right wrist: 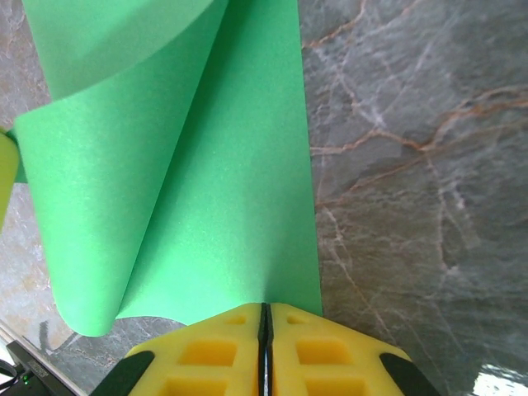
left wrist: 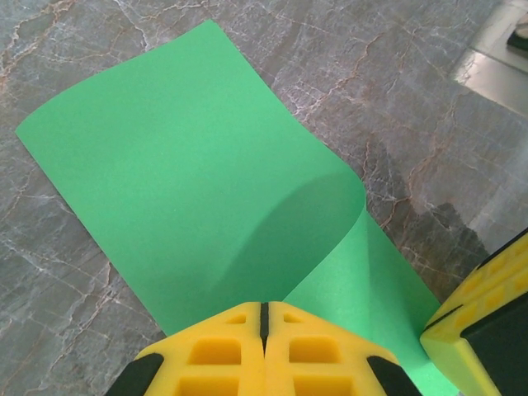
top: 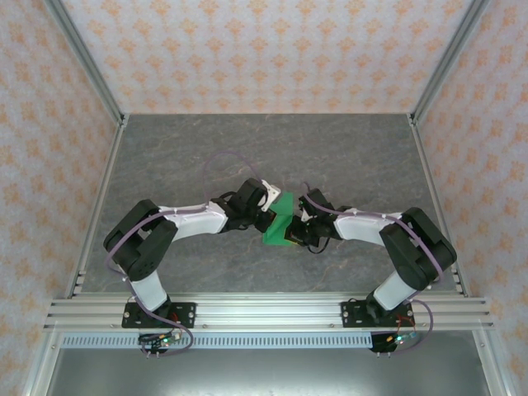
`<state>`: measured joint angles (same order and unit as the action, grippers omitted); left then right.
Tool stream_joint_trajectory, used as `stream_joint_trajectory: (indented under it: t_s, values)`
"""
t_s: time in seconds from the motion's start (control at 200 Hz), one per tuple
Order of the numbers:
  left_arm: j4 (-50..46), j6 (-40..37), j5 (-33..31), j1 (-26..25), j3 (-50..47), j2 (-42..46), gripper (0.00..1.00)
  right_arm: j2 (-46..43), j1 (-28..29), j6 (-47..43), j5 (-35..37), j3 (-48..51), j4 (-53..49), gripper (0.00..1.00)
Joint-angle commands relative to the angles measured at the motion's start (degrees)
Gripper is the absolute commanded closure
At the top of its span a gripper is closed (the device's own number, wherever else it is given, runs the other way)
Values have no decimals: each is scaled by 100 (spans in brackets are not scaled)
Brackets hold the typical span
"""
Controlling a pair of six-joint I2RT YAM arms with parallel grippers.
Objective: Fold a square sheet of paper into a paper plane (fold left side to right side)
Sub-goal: Fold the triangle a second time at the center of the table.
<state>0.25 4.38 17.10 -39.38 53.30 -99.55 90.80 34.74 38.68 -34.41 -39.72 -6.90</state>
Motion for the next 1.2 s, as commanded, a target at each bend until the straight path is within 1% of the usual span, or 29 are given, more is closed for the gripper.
stream_joint_trajectory:
  t_s: [0.0,1.196]
  values:
    - [-150,-166,-177,78,146,-80,100,21,38,-113,225,-62,-418,89]
    - [-112,-192,-365,98,181,-416,100,12,34,-141,251,-10,-450,89]
